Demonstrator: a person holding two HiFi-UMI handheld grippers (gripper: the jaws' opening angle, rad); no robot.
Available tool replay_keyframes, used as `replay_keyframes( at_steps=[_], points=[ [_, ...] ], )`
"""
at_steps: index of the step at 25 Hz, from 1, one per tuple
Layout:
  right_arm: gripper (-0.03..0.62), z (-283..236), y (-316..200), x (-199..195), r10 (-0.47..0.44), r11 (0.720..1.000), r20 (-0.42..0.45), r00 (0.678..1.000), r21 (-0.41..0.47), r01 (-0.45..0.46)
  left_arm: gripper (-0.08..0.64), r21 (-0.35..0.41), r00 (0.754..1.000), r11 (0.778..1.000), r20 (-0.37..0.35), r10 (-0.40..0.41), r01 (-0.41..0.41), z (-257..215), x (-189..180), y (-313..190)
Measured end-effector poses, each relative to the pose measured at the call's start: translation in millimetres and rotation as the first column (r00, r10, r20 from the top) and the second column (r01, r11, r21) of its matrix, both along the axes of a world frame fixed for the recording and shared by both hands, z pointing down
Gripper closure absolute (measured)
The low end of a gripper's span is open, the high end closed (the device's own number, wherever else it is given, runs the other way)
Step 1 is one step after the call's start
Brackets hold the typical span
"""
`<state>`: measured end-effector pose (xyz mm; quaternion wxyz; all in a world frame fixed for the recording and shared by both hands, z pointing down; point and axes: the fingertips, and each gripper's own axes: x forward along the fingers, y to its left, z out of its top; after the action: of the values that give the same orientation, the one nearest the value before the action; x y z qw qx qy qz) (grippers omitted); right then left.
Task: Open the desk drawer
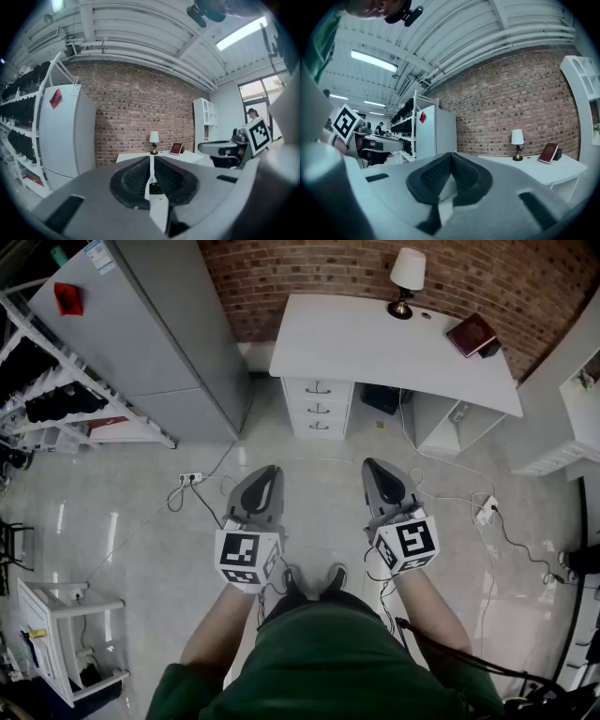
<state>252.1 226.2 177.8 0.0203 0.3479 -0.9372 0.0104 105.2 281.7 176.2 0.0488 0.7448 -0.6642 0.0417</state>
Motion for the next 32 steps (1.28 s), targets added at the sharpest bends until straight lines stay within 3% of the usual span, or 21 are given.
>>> replay_keyframes(
  at_steps=[21,32],
  points=[
    [0.592,-18,64,-123,0.031,0.999,-0.037,0.999,0.014,-0.031,0.540,0.032,0.997,0.997,-0.049,0.067,-0.066,4,-118,55],
    [0.591,-13,62,-141,0.055,0.998,-0.092,0.994,0.030,-0.052,0.540,0.034,0.991,0.995,-0.092,0.100,-0.097,15,-136,42]
  ],
)
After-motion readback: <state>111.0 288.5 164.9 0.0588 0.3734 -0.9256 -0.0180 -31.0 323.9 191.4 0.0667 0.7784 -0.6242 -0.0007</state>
